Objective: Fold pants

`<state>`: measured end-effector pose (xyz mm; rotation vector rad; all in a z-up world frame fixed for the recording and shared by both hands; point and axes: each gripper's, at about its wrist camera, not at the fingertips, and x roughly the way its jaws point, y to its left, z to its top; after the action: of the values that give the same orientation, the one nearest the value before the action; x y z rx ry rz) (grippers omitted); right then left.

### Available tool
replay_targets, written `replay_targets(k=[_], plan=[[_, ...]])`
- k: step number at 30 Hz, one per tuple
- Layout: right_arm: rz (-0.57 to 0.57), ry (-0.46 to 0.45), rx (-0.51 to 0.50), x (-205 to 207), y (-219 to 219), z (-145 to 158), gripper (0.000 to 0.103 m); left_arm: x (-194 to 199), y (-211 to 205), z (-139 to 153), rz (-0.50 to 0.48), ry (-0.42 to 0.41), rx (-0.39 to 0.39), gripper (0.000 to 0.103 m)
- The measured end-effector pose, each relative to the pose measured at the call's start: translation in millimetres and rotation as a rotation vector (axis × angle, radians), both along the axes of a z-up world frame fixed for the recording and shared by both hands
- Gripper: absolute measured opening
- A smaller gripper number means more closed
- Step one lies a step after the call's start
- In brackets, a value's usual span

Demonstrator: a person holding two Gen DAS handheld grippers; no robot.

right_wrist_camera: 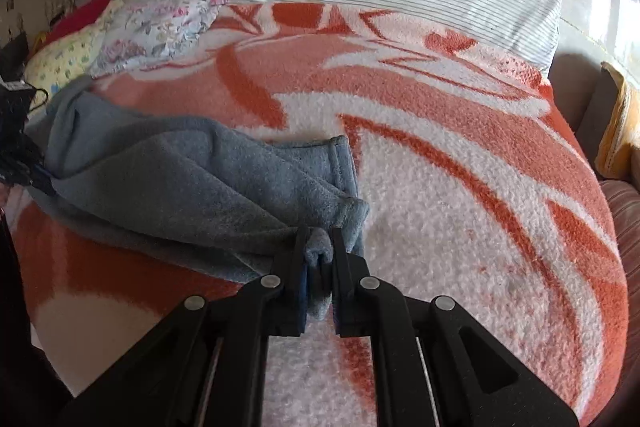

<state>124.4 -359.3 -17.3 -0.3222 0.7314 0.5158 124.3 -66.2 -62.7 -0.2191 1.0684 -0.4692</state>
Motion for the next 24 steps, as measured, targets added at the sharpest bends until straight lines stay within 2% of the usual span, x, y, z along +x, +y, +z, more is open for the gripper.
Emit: replay_targets(k=[2, 4, 6, 9, 10, 11, 13, 15, 18, 19, 24], plan=[[-0.017, -0.070, -0.015, 4.5, 7.3, 13.5, 0.010, 1.6, -0.5, 4.1, 0.001, -0.010, -0.001, 0.006], [-0.030, -0.116, 0.023, 12.1, 12.0, 31.0, 0.010, -1.4, -2.3, 6.9, -0.001, -0.020, 0.004, 0.006], [-0.028, -0.102, 0.065, 20.8, 15.1, 41.7, 0.010, -3.7, -0.9, 5.6, -0.006, -0.017, 0.012, 0.006], [-0.040, -0.047, 0.061, 22.2, 16.1, 37.4, 0.011, -4.8, -0.4, 1.0, -0.006, -0.006, 0.005, 0.008], [-0.061, -0.007, 0.058, 22.0, 14.5, 31.9, 0.022, -4.9, 1.0, -1.2, 0.000, 0.001, 0.001, 0.014], [-0.090, 0.032, 0.054, 19.8, 11.3, 25.5, 0.044, -5.2, 2.5, -2.3, 0.002, 0.006, -0.005, 0.017], [-0.116, 0.048, 0.060, 6.2, 7.5, 18.5, 0.064, -6.1, 7.5, -0.6, 0.015, 0.015, -0.024, 0.028], [-0.135, 0.030, 0.088, -9.7, 5.0, 22.1, 0.066, -11.1, 14.4, 5.5, 0.036, 0.000, -0.017, 0.029], [-0.167, 0.013, 0.187, -29.4, 6.3, 36.0, 0.070, -24.9, 36.8, 20.9, 0.093, -0.045, 0.005, 0.044], [-0.169, 0.007, 0.225, -35.1, 10.3, 40.5, 0.071, -29.3, 45.4, 25.0, 0.116, -0.057, 0.006, 0.046], [-0.097, 0.072, 0.351, -52.1, 69.3, 46.1, 0.077, -51.9, 110.7, 40.9, 0.270, -0.086, 0.001, 0.047]])
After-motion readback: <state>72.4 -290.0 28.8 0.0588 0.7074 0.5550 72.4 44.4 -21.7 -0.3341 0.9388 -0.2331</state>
